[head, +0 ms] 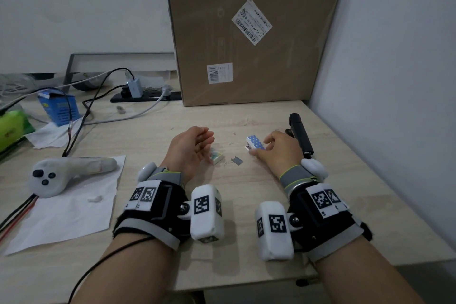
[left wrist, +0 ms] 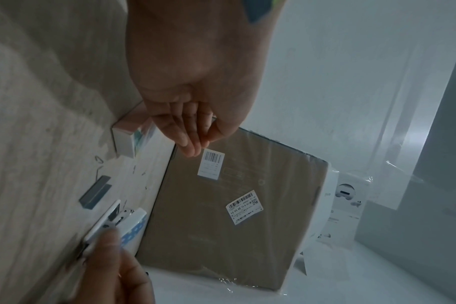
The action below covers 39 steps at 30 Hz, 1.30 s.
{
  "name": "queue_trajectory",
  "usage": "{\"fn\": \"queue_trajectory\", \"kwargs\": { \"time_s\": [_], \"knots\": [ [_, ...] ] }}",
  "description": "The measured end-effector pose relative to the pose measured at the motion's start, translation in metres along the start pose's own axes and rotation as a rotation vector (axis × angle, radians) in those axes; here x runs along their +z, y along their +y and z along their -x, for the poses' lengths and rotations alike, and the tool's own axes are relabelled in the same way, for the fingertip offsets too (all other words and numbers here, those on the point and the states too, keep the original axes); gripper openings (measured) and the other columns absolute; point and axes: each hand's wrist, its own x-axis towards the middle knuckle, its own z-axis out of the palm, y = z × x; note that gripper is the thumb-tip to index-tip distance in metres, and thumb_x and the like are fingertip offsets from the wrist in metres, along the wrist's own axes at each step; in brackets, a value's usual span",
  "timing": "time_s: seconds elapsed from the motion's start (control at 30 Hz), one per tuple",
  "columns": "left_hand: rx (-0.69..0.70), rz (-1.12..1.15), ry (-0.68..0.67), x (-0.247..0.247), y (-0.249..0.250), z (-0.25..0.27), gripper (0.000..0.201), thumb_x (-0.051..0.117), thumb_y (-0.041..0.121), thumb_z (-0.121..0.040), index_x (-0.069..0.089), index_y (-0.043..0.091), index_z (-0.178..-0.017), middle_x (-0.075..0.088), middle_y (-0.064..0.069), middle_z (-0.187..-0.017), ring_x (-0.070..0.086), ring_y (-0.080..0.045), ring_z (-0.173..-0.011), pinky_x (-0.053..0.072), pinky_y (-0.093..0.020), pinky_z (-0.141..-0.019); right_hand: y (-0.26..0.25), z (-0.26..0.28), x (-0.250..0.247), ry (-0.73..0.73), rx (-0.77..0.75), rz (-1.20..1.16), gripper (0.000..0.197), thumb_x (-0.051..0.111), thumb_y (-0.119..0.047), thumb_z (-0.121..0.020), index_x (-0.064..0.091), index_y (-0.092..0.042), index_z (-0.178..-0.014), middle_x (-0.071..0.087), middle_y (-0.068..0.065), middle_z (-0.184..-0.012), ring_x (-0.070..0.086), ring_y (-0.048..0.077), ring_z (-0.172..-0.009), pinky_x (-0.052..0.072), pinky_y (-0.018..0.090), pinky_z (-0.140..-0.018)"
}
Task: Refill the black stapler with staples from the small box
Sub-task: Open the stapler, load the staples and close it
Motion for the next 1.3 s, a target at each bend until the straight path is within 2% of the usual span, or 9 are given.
{"fn": "queue_trajectory", "kwargs": {
  "time_s": [0.1, 0.2, 0.37, 0.53, 0.63, 0.8, 0.9, 1.03, 1.3],
  "knots": [
    [-0.008, -0.008, -0.003, 0.001, 0.0, 0.0, 0.012, 0.052, 0.013, -0.09, 0.062, 0.007, -0.084, 0.066, -0.006, -0.088, 0.061, -0.013, -0.08, 0.047, -0.018, -0.064, 0.003, -0.003, -0.01, 0.234, 0.017, 0.032, 0.024, 0.065, -0.036, -0.077, 0.059, -0.018, -0.091, 0.066, 0.004, -0.093, 0.057, 0.027, -0.093, 0.042, 0.032, -0.072],
    [-0.011, -0.01, -0.013, 0.001, -0.001, 0.002, 0.012, 0.052, 0.013, -0.09, 0.062, 0.008, -0.085, 0.066, -0.005, -0.088, 0.061, -0.013, -0.08, 0.047, -0.018, -0.063, 0.01, -0.008, -0.019, 0.427, 0.091, 0.174, 0.026, 0.061, -0.023, -0.079, 0.054, -0.015, -0.103, 0.058, 0.011, -0.112, 0.046, 0.034, -0.11, 0.035, 0.04, -0.086],
    [-0.02, -0.023, -0.033, 0.003, -0.003, 0.002, 0.012, 0.052, 0.014, -0.09, 0.062, 0.008, -0.087, 0.066, -0.004, -0.09, 0.061, -0.013, -0.082, 0.047, -0.018, -0.063, 0.026, -0.015, -0.024, 0.311, 0.323, 0.218, 0.042, 0.06, -0.023, -0.082, 0.044, -0.014, -0.12, 0.056, 0.014, -0.122, 0.049, 0.037, -0.112, 0.029, 0.046, -0.095],
    [-0.025, -0.035, -0.065, 0.004, -0.004, 0.002, 0.012, 0.052, 0.015, -0.091, 0.062, 0.008, -0.088, 0.066, -0.004, -0.091, 0.061, -0.013, -0.082, 0.047, -0.019, -0.064, 0.03, -0.017, -0.03, 0.308, 0.35, 0.151, 0.014, 0.053, -0.019, -0.087, 0.057, -0.015, -0.1, 0.068, 0.013, -0.1, 0.053, 0.033, -0.084, 0.031, 0.044, -0.099],
    [-0.013, -0.039, -0.087, 0.004, -0.006, 0.001, 0.011, 0.052, 0.014, -0.091, 0.061, 0.007, -0.091, 0.065, -0.005, -0.092, 0.061, -0.014, -0.081, 0.047, -0.019, -0.065, 0.027, -0.014, -0.03, 0.347, 0.282, 0.093, 0.016, 0.052, -0.017, -0.089, 0.059, -0.016, -0.103, 0.068, 0.012, -0.1, 0.05, 0.031, -0.082, 0.03, 0.046, -0.103],
    [0.044, -0.037, -0.174, 0.005, -0.008, -0.001, 0.012, 0.054, 0.015, -0.091, 0.062, 0.009, -0.099, 0.065, -0.007, -0.097, 0.064, -0.014, -0.082, 0.051, -0.018, -0.063, 0.008, -0.011, -0.021, 0.411, -0.067, -0.164, 0.032, 0.059, -0.011, -0.084, 0.06, -0.016, -0.115, 0.068, 0.006, -0.109, 0.055, 0.034, -0.108, 0.033, 0.049, -0.102],
    [0.073, -0.025, -0.269, 0.004, -0.01, -0.001, 0.025, 0.057, 0.014, -0.09, 0.06, 0.012, -0.115, 0.065, -0.008, -0.112, 0.066, -0.018, -0.097, 0.055, -0.021, -0.073, -0.003, -0.002, -0.014, 0.289, -0.202, -0.338, 0.034, 0.061, -0.013, -0.082, 0.063, -0.021, -0.115, 0.061, -0.005, -0.096, 0.052, 0.032, -0.109, 0.038, 0.049, -0.101],
    [0.074, -0.024, -0.36, 0.005, -0.011, 0.001, 0.039, 0.057, 0.016, -0.091, 0.053, 0.017, -0.13, 0.061, -0.006, -0.128, 0.061, -0.027, -0.115, 0.054, -0.029, -0.084, -0.007, 0.003, -0.005, 0.055, -0.264, -0.488, 0.033, 0.057, -0.027, -0.081, 0.061, -0.039, -0.111, 0.064, 0.001, -0.113, 0.057, 0.019, -0.11, 0.045, 0.043, -0.099],
    [0.164, -0.103, -0.4, 0.006, -0.013, 0.002, 0.024, 0.052, 0.013, -0.093, 0.059, 0.01, -0.116, 0.065, -0.004, -0.095, 0.065, -0.02, -0.087, 0.057, -0.029, -0.083, -0.012, 0.008, -0.009, -0.115, -0.307, -0.559, 0.028, 0.059, -0.008, -0.086, 0.065, -0.019, -0.111, 0.066, -0.001, -0.109, 0.06, 0.014, -0.106, 0.047, 0.032, -0.097]
  ]
}}
